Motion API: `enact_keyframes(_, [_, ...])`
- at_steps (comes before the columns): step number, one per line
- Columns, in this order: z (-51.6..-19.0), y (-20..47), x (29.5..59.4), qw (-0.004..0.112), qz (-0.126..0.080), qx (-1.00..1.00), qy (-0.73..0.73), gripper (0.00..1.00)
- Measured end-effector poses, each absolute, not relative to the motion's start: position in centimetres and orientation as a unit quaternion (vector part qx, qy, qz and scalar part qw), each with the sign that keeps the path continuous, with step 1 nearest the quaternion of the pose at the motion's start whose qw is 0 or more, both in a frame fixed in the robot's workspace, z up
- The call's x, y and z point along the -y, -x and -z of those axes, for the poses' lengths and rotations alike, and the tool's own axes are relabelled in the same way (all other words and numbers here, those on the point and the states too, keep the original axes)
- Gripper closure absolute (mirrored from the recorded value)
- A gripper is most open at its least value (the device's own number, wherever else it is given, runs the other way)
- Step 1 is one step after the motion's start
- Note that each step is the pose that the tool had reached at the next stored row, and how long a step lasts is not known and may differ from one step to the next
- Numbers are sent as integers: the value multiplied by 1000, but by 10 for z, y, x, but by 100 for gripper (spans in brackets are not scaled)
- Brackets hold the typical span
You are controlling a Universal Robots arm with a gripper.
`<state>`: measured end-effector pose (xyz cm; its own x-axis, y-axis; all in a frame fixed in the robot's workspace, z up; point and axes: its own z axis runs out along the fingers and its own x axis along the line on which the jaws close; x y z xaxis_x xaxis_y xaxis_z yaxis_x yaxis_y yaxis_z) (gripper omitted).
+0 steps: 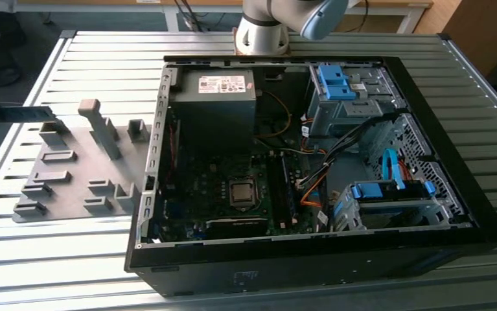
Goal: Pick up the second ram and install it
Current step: 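Pick up the second ram and move it above second insertion slot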
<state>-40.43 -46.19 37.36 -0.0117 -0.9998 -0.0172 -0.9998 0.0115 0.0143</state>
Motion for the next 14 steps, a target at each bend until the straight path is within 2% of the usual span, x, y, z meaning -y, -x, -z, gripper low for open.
enact_keyframes(14, [-395, 404, 462, 1, -11, -711, 703, 86])
